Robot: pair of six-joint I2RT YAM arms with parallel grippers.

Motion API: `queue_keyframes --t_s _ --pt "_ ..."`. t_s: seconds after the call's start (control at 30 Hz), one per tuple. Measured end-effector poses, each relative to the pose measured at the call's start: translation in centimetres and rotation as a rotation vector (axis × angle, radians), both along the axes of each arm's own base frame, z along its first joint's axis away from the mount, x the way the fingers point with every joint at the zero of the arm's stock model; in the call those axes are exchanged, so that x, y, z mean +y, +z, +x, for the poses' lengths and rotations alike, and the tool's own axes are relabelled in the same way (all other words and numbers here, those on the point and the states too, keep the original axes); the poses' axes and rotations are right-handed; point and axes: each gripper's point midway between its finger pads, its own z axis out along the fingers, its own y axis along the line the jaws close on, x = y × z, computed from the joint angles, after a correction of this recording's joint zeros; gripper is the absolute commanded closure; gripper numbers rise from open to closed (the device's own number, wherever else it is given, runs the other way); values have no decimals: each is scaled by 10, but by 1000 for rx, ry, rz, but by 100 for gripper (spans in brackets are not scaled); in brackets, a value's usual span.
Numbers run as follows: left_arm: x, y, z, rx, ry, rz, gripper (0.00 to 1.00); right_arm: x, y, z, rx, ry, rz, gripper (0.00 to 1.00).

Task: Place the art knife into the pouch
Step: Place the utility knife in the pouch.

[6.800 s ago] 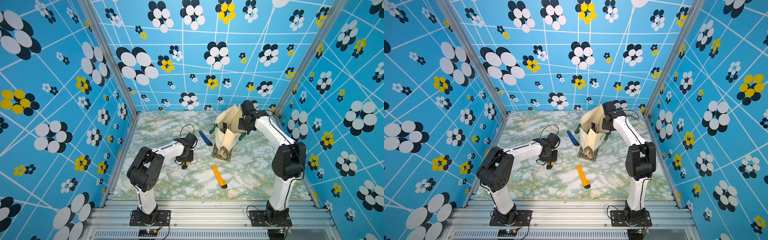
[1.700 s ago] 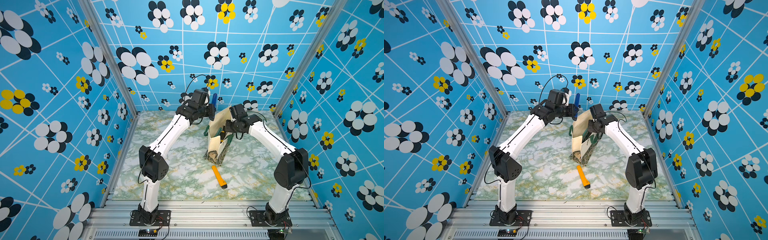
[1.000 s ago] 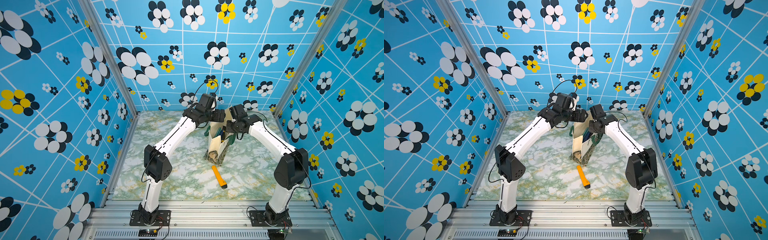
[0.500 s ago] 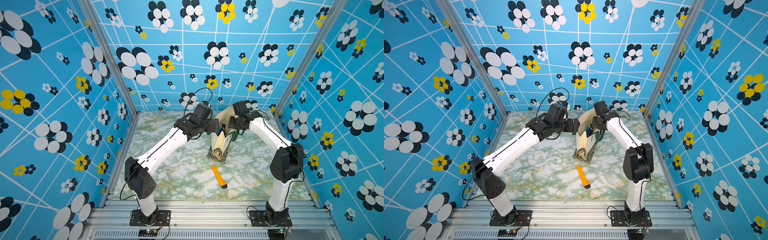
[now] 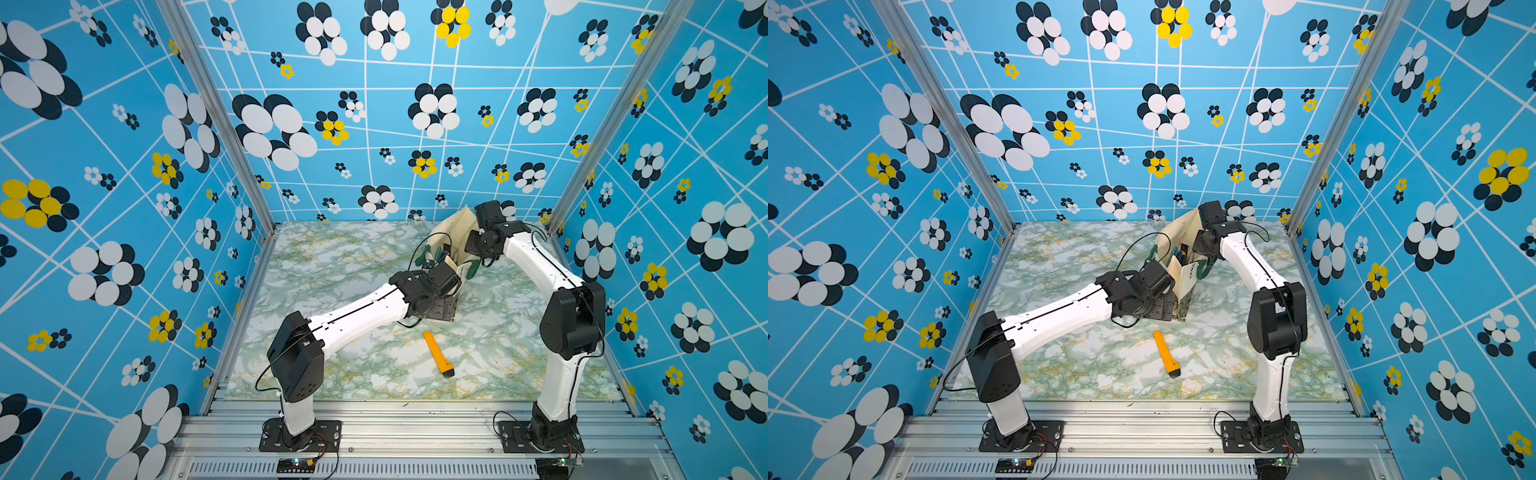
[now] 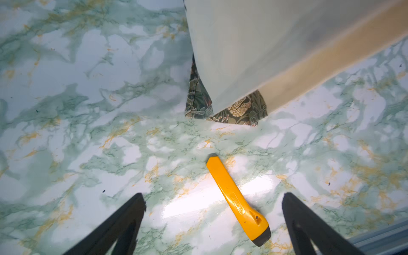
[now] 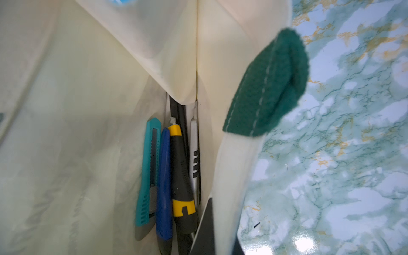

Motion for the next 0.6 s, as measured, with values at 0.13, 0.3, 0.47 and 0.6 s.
queue_keyframes --t_s 0.13,0.3,0.47,0.6 --pt "-5 -25 -24 60 -26 16 0 -13 -5 -5 16 -59 2 100" --pt "-13 -64 -68 131 -83 41 0 -26 -4 -18 32 -118 -9 100" --pt "-32 -82 -92 135 -127 35 0 -31 -1 -28 36 -149 -10 100" --pt "-51 -109 -101 139 -158 68 0 -42 -3 -42 54 -183 -11 100"
